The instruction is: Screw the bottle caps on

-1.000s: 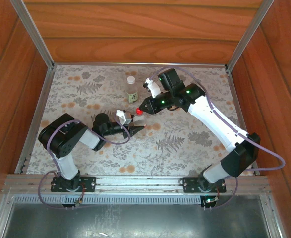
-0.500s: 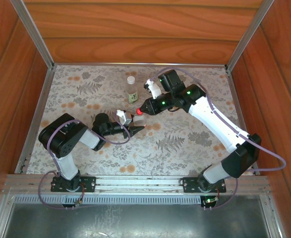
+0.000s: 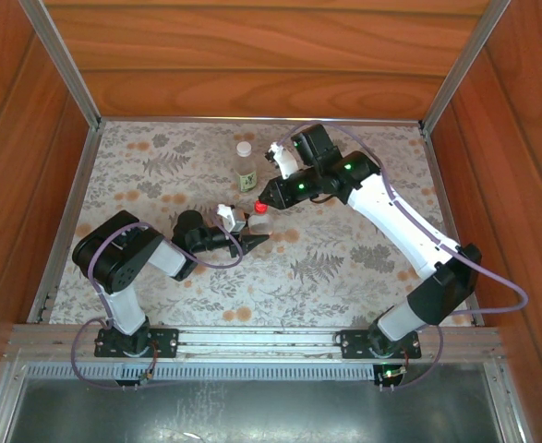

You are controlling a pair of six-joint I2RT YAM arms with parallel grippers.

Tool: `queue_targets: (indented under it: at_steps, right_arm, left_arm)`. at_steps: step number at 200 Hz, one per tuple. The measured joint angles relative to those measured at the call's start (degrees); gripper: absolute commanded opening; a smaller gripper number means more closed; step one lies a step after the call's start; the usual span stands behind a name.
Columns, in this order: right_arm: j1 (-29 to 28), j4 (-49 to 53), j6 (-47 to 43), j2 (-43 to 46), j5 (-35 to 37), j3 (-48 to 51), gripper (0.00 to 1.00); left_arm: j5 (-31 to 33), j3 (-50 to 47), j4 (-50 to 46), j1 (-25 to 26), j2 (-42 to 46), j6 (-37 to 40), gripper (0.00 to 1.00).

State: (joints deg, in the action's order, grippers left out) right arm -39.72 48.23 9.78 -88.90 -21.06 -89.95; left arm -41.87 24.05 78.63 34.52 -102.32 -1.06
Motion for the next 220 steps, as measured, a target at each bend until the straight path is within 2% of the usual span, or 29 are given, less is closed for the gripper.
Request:
queue_targets:
  at_steps: [159,220]
  right_arm:
    - [-0.5,0.33,0.04,-1.77,1.81,-1.29,0.24]
    - [-0.5,-0.39,-0.13,0.52,1.95,0.81,0.29]
  left_arm:
    - [-0.44,0.0,-0.17,0.0,-0.02,0.24,0.56]
    - [-0.5,0.0,-0.04,0.0,-0.17,-0.04,0.56]
